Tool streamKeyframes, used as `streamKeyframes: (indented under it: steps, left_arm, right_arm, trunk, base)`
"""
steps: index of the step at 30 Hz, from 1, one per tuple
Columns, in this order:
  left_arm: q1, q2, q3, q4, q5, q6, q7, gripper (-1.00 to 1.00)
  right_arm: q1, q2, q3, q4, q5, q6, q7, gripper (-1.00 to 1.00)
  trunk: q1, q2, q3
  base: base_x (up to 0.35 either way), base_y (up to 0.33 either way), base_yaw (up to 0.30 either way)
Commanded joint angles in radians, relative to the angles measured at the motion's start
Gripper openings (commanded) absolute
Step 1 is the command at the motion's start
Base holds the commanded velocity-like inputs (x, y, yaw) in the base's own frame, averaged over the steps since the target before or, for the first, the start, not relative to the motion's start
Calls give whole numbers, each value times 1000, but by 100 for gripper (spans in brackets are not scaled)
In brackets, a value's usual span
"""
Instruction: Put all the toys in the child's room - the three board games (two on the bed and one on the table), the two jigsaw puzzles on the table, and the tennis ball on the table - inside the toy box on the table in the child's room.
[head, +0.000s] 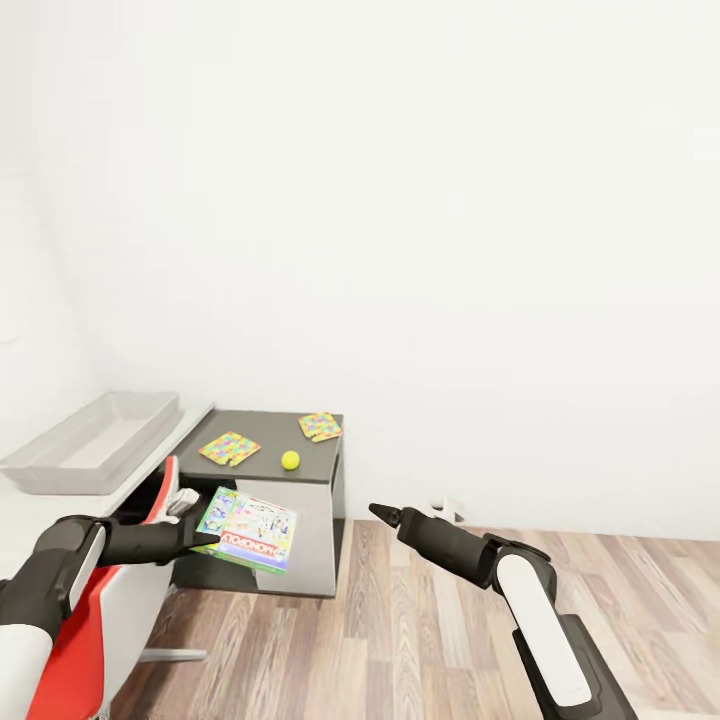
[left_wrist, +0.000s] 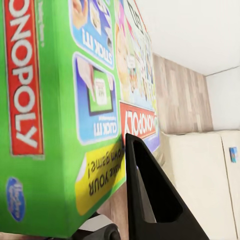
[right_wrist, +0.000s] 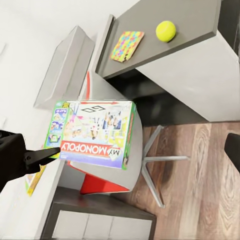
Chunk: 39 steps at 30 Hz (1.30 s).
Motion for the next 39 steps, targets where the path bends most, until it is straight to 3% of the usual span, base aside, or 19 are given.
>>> streamKeyframes:
  steps: [1, 9, 30, 39]
  left_arm:
    - [-1, 0, 2, 0, -2, 9, -7, -100]
    - [-1, 0, 4, 0, -3, 9, -6, -100]
    - [-1, 0, 4, 0, -3, 7, -6, -100]
    - [-1, 0, 4, 0, -3, 7, -6, -100]
  right_arm:
    - [0, 0, 0, -1, -11, 3, -10, 100]
    - [0, -1, -1, -3, -11, 3, -10, 100]
    - [0, 0, 0, -4, -11, 3, -11, 100]
    - [0, 0, -1, -3, -11, 3, -11, 100]
  trunk:
    - [0, -1, -1]
    - [0, -1, -3]
    - [0, -1, -4]
    - [0, -1, -4]
  base:
    - [0, 0, 292]
    - [15, 0, 259]
    - [90, 0, 18]
    - [111, 56, 227]
